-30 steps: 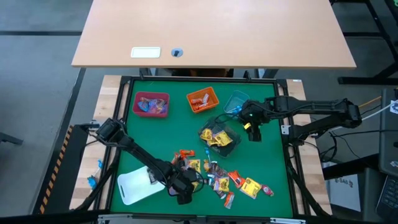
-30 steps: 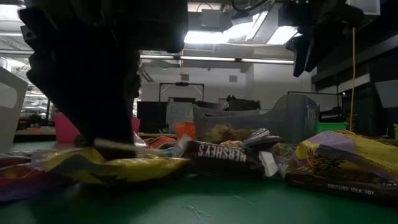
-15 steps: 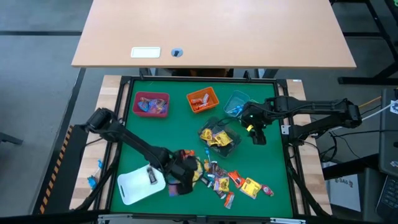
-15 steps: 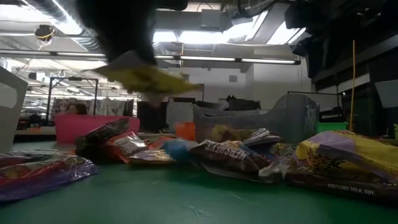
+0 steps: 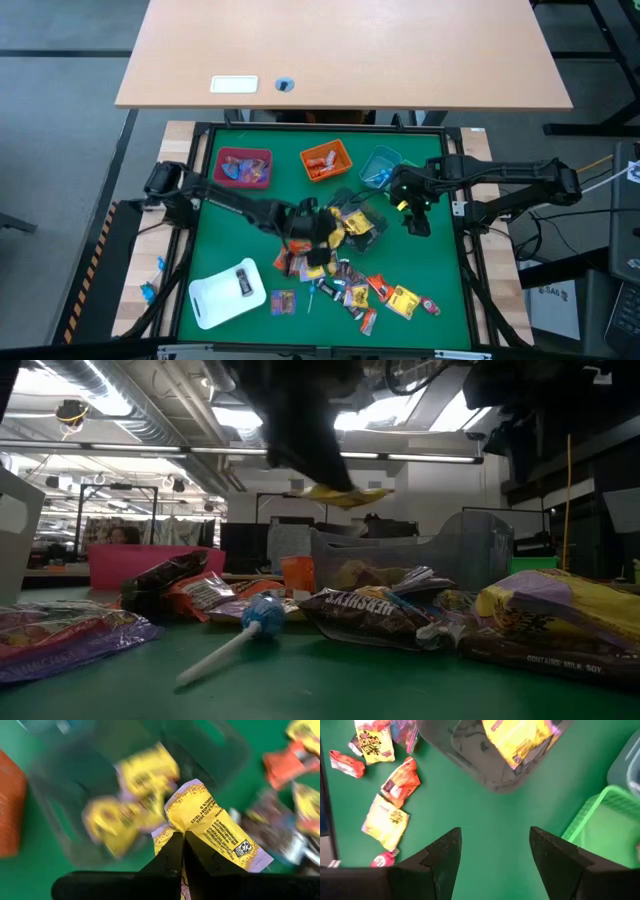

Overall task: Sort candy
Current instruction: Put the yellow candy pack into the black bin

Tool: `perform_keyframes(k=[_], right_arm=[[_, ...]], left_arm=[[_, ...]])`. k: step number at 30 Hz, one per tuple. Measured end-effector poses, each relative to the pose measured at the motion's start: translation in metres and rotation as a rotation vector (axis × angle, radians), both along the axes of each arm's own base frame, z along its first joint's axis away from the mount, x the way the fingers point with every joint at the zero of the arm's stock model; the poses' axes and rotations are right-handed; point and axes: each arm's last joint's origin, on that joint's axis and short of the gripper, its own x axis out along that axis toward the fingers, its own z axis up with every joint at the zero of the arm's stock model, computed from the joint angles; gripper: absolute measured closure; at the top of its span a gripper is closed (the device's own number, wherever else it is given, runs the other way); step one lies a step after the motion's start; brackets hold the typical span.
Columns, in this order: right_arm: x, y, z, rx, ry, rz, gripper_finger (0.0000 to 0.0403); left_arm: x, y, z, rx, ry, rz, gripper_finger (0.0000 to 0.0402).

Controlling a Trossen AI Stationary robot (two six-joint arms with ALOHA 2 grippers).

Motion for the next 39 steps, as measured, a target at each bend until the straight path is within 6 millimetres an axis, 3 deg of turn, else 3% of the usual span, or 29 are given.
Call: perform_keyframes(k=[9,17,29,39], right_arm=[[0.0,0.002,0.0,0.073,0.026,-0.08,0.0169],[-0.001,0.037,0.001,0.106,0.047,-0.03,0.0169],[-0.014,0.097,0.001,0.056,0.047,-0.159,0.0169],[-0.028,0.148,0.003,0.074,-0.092,-0.231,0.0169]], left_arm=[[0.016,0.053,0.007,0.045,-0.112,0.07,0.0402],[0.018,0.074,0.008,0.046,-0.124,0.12,0.04],[0.021,0.081,0.012,0.126,-0.145,0.033,0.0309],[0.022,0.081,0.012,0.117,-0.152,0.035,0.0299]])
